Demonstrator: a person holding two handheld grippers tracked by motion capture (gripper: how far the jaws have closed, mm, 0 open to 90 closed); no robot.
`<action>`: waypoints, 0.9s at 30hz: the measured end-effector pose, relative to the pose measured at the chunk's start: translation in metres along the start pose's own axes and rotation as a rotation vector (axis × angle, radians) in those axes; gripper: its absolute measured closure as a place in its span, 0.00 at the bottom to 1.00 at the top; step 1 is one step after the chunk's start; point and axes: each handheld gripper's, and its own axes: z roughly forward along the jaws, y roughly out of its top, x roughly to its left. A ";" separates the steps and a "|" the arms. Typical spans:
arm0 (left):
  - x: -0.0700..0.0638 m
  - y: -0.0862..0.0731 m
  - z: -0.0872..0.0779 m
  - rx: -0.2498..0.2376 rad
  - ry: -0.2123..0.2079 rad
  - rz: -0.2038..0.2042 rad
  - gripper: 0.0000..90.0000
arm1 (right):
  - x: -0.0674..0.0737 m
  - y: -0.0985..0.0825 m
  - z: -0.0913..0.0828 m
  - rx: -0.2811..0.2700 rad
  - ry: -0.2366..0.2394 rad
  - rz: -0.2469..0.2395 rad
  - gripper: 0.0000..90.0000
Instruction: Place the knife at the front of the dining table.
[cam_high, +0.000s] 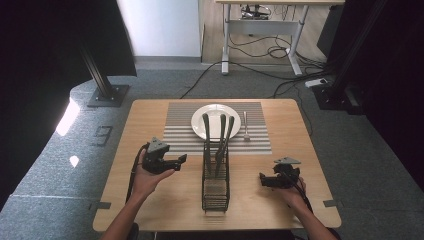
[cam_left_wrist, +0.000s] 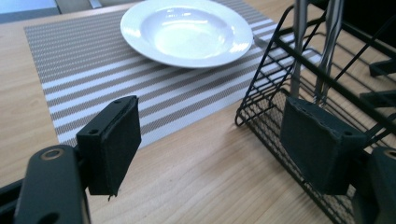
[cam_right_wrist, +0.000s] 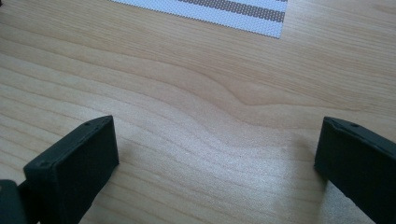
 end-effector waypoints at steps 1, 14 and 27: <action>0.000 0.002 0.000 -0.002 -0.004 -0.002 0.23 | 0.000 0.000 0.000 0.000 0.000 0.000 0.00; -0.013 0.047 0.001 -0.064 -0.033 0.014 0.24 | 0.000 0.000 0.000 -0.001 -0.004 0.001 0.00; -0.023 0.069 0.015 -0.054 -0.053 0.028 0.27 | 0.000 0.000 0.000 0.002 -0.002 0.002 0.00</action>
